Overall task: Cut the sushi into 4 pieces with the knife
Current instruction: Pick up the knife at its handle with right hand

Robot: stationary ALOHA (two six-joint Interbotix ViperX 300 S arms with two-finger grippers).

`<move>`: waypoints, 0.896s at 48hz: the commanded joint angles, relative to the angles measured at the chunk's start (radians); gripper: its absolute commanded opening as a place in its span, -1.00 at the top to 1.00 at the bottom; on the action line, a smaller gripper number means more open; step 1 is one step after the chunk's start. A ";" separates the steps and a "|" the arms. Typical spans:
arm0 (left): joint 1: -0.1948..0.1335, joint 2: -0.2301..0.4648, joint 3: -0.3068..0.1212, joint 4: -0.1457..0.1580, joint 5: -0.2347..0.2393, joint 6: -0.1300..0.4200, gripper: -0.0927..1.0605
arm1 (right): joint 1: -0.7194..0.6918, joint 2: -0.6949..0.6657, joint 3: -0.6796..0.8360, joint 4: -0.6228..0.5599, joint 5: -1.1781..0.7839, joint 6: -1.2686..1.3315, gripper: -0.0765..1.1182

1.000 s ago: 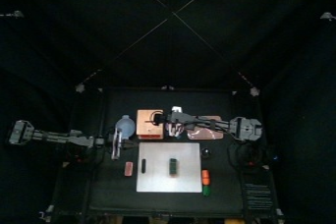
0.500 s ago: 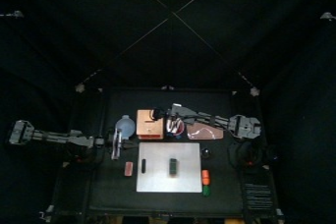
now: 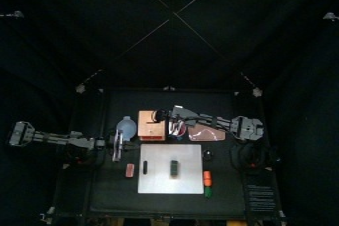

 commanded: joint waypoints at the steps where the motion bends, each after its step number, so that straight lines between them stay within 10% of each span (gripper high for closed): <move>1: 0.005 0.005 -0.012 0.002 -0.009 0.000 0.88 | 0.031 -0.029 -0.051 0.000 0.005 0.002 -0.57; 43: 0.005 0.005 -0.009 0.002 -0.009 0.000 0.88 | 0.129 -0.020 -0.017 -0.064 0.038 0.020 -0.57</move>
